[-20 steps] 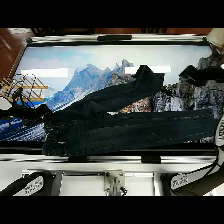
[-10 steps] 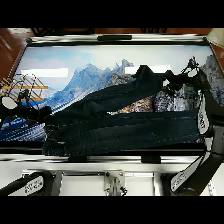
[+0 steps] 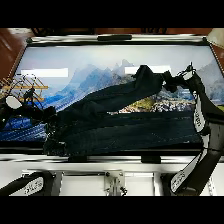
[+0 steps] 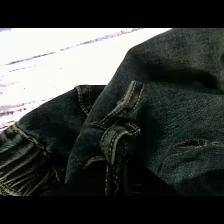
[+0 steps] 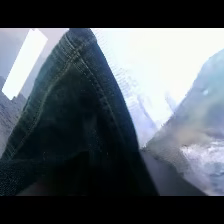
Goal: Fold the shirts.
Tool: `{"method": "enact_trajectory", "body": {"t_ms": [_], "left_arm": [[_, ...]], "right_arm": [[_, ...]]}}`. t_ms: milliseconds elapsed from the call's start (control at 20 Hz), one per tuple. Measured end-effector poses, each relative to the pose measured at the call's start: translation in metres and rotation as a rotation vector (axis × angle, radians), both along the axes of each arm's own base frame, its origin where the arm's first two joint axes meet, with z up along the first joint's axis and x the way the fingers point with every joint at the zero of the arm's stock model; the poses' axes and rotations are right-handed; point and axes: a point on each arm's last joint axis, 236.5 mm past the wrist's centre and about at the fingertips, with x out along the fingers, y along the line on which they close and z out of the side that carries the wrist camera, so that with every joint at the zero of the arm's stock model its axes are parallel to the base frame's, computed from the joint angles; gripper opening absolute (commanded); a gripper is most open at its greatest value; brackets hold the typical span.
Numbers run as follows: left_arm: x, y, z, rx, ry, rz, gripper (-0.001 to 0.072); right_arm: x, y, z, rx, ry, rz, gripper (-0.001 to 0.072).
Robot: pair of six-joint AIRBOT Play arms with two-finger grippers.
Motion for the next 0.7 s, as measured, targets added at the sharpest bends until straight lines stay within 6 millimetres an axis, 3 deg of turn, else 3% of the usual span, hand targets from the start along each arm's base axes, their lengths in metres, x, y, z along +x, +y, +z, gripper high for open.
{"method": "enact_trajectory", "body": {"t_ms": [50, 150, 200, 250, 350, 500, 700], "left_arm": [[0.000, -0.001, 0.001, 0.000, -0.002, -0.003, 0.0068], [0.000, -0.002, 0.003, 0.001, -0.010, -0.007, 0.0068], [0.000, -0.002, 0.005, 0.001, -0.015, -0.007, 0.0067], [0.000, -0.002, 0.007, 0.002, -0.021, -0.008, 0.0056], [0.001, -0.003, 0.010, 0.004, -0.032, -0.014, 0.0052], [0.001, -0.003, 0.015, 0.007, -0.049, -0.020, 0.0052], [0.003, -0.002, 0.017, 0.009, -0.063, -0.022, 0.0052]], "right_arm": [[0.000, 0.006, -0.002, 0.016, 0.003, -0.001, 0.0340], [0.001, 0.016, -0.005, 0.041, 0.006, 0.007, 0.0205], [0.001, 0.018, -0.006, 0.045, 0.004, 0.014, 0.0189], [0.001, 0.018, -0.004, 0.036, -0.003, 0.026, 0.0085], [-0.005, 0.011, 0.005, 0.005, -0.004, 0.062, 0.0091], [-0.003, -0.031, 0.052, -0.103, -0.080, 0.053, 0.0091], [-0.039, -0.097, 0.107, -0.261, -0.057, 0.050, 0.0091]]}}
